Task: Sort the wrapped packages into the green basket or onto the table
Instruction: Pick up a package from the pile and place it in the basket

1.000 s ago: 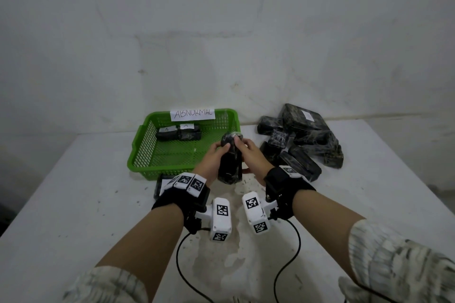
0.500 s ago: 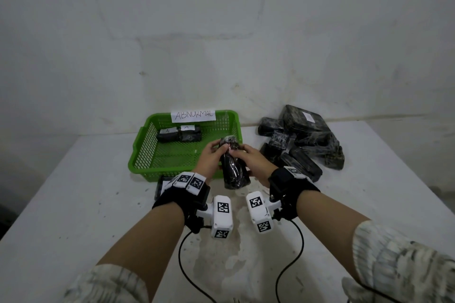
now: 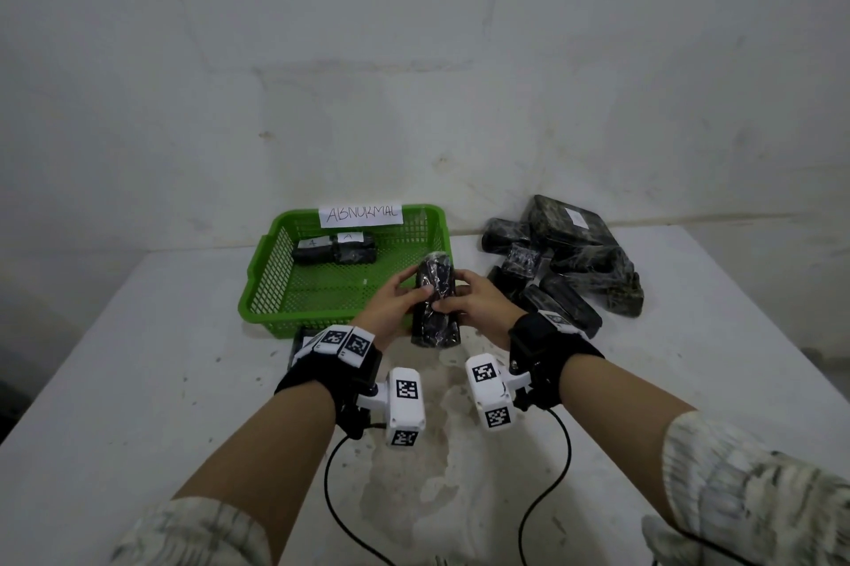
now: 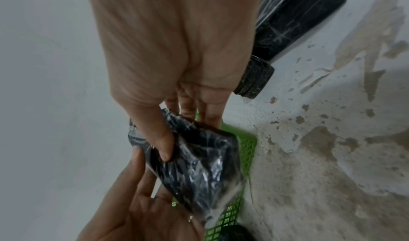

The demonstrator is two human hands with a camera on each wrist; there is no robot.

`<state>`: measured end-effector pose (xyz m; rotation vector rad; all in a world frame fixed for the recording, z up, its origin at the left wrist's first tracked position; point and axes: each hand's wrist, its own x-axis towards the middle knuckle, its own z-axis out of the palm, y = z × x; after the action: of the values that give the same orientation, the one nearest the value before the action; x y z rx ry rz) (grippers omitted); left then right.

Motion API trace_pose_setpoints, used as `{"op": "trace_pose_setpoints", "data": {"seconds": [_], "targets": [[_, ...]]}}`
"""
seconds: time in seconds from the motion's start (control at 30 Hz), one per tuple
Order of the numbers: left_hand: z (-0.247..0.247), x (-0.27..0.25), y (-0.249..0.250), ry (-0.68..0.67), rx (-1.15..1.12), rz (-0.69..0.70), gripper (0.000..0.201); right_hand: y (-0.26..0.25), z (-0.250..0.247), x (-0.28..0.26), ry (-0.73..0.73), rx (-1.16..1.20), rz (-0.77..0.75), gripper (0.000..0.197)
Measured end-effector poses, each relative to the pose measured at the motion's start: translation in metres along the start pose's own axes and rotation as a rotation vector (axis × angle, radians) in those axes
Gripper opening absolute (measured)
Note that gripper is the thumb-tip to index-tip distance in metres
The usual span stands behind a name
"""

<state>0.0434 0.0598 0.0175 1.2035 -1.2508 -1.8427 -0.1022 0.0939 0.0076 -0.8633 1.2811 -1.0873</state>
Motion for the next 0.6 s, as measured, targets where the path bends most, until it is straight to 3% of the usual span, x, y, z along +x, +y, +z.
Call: {"op": "trace_pose_setpoints", "data": {"seconds": [0.13, 0.33, 0.6], "targets": [[-0.001, -0.002, -0.004, -0.028, 0.03, -0.02, 0.058, 0.001, -0.002, 0.001, 0.01, 0.016, -0.007, 0.066], [0.0, 0.0, -0.005, -0.013, 0.008, -0.007, 0.055, -0.001, -0.001, -0.006, -0.074, -0.117, 0.011, 0.09], [0.0, -0.001, -0.006, -0.007, -0.027, -0.034, 0.059, 0.002, -0.001, -0.01, -0.096, -0.134, -0.009, 0.096]]}}
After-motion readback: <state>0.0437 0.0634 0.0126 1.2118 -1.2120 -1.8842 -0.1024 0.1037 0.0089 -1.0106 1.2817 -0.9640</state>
